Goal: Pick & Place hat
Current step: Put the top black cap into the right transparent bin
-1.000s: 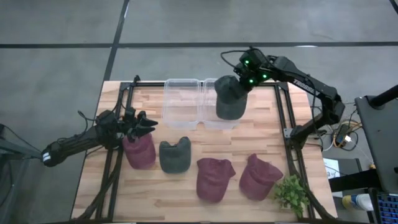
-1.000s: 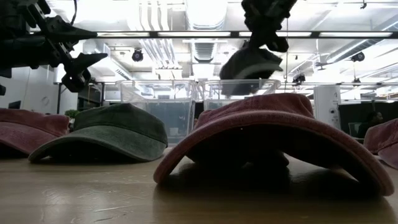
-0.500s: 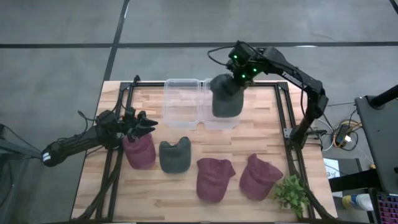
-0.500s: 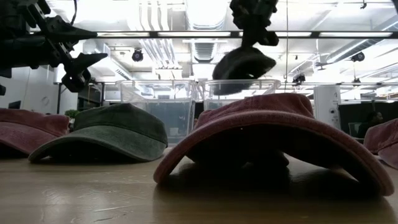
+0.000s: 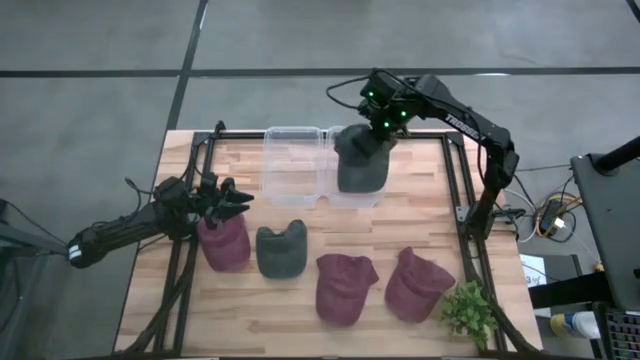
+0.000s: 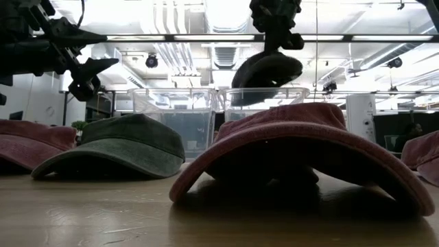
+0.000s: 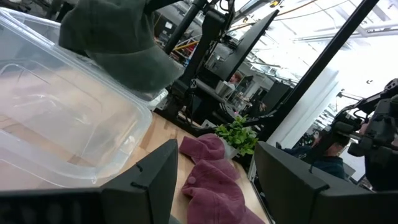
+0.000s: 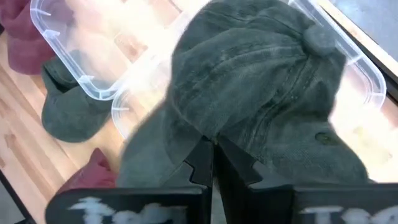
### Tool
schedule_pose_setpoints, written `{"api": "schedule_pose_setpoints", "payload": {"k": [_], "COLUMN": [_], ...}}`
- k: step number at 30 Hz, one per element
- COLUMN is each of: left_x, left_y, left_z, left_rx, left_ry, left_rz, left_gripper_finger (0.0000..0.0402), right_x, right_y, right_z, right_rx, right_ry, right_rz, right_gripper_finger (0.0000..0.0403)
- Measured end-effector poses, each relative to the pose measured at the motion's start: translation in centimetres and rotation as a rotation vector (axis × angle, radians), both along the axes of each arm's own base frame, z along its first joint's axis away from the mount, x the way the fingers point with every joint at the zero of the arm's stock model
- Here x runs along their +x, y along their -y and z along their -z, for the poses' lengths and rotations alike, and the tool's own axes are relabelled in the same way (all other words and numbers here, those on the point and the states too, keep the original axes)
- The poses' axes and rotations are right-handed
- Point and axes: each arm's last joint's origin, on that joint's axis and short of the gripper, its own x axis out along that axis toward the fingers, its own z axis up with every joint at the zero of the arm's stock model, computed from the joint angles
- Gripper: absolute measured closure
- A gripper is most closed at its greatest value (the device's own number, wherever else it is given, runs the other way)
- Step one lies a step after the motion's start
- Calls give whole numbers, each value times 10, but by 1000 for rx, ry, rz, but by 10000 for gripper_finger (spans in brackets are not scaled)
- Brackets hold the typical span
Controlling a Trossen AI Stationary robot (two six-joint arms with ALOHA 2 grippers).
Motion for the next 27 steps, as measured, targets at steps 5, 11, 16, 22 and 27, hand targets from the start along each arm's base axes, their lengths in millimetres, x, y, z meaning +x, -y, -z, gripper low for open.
{"api": "schedule_pose_setpoints", "payload": {"k": [5,11,16,22,27], "left_x": [0,0,0,0,0], "left_y": [0,0,0,0,0], "left_z": [0,0,0,0,0], "left_rx": [0,0,0,0,0], "left_ry": [-1,0,0,0,0], "left_rz": [0,0,0,0,0], "left_gripper_finger": [195,195,195,195,195], "right_x": [1,1,1,2,2], "right_y": [-1,-1,-1,0,0], "right_z": [0,2,6,13,14], "right_rx": [-1,4,10,13,1], "right_ry": [0,-5,-19,-49,-58], "right_rz": [-3,4,4,9,16], "right_gripper_finger": [394,394,394,394,394]}}
